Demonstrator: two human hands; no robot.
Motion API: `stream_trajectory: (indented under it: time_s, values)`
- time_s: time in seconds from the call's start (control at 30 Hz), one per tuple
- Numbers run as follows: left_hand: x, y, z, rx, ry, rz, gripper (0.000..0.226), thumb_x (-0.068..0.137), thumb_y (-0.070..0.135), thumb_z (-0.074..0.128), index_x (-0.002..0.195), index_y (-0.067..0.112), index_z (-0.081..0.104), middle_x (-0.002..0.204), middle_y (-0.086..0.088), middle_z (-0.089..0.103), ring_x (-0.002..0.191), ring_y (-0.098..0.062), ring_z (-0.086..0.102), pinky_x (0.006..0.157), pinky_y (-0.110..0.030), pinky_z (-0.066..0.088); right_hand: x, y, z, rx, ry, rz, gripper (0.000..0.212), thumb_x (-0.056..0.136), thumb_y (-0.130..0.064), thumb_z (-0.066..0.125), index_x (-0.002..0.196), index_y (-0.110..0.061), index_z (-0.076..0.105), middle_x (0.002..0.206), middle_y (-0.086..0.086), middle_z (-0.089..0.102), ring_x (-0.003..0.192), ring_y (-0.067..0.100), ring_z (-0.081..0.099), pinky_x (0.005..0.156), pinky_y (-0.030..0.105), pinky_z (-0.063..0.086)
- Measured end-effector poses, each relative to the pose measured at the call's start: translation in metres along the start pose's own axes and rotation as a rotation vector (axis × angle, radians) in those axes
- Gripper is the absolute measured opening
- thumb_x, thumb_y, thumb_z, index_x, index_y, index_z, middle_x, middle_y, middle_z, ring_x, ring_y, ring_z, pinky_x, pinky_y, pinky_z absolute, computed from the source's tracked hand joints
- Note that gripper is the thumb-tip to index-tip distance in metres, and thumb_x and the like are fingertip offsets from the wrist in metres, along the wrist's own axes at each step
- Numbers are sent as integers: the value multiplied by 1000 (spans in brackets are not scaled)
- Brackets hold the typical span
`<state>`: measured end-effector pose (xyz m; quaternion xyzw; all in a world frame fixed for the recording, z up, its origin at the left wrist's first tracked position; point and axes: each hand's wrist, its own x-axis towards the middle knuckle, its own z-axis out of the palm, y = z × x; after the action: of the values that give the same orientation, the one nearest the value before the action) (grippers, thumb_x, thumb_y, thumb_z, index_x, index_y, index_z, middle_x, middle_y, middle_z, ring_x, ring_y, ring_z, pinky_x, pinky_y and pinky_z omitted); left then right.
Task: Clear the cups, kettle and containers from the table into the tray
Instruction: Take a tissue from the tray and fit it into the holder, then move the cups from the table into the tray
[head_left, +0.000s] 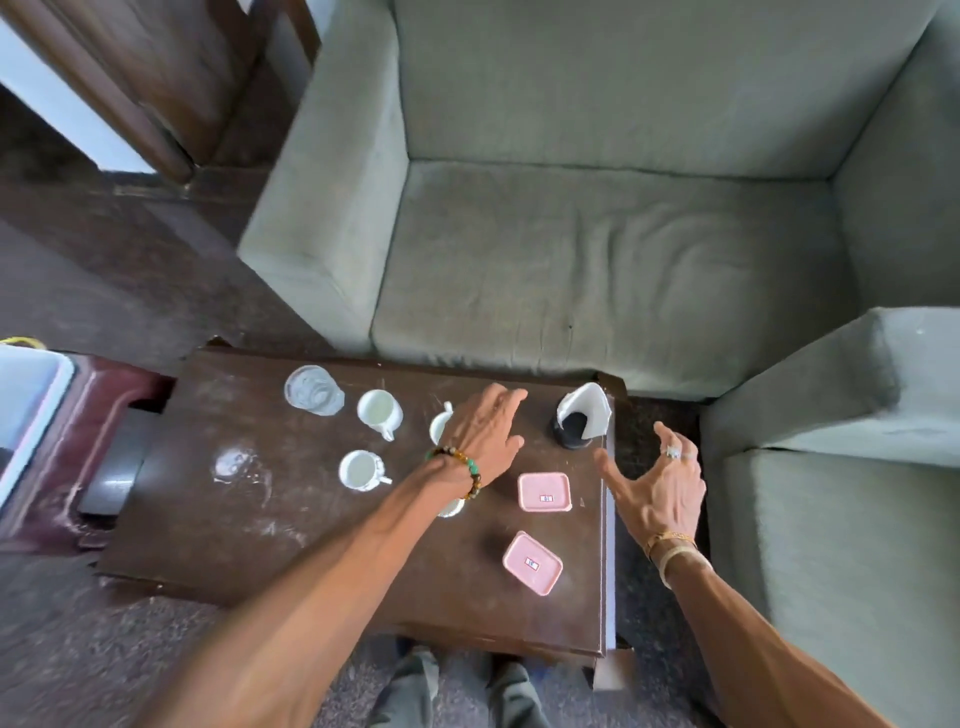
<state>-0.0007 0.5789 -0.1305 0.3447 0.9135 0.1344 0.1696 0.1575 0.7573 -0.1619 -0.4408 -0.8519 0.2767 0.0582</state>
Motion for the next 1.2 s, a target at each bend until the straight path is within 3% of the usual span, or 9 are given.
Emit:
stream_trajectory:
  time_s: [0.27,0.53,0.9,1.2]
  values:
    - [-59,-9,-112,299,149,7,68,82,43,61,141,23,35,139,-1,40,122,-27,48,101,-42,39,-1,-83,-89,22,108,-216,84,69,-65,70,134,-17,48,133,6,47,117,31,51,99,45,41]
    - [-154,-13,-192,288,347,-44,69,84,46,63,143,22,36,140,-4,40,119,-29,50,100,-43,39,-63,-141,-161,15,242,-425,83,70,-65,67,135,-19,45,133,4,44,119,29,46,101,45,38]
    - [-348,-62,-217,347,486,-178,58,82,60,53,126,23,47,124,-3,52,103,-29,57,87,-43,44,-240,-195,-147,-129,164,-856,82,68,-57,77,133,-16,49,134,10,46,115,35,48,97,48,37]
    - [-415,-99,-221,302,604,-407,58,91,60,42,134,20,45,129,-4,49,115,-28,53,93,-45,42,-281,-245,-110,-167,62,-1021,85,69,-64,69,137,-19,45,135,9,45,112,34,48,94,46,40]
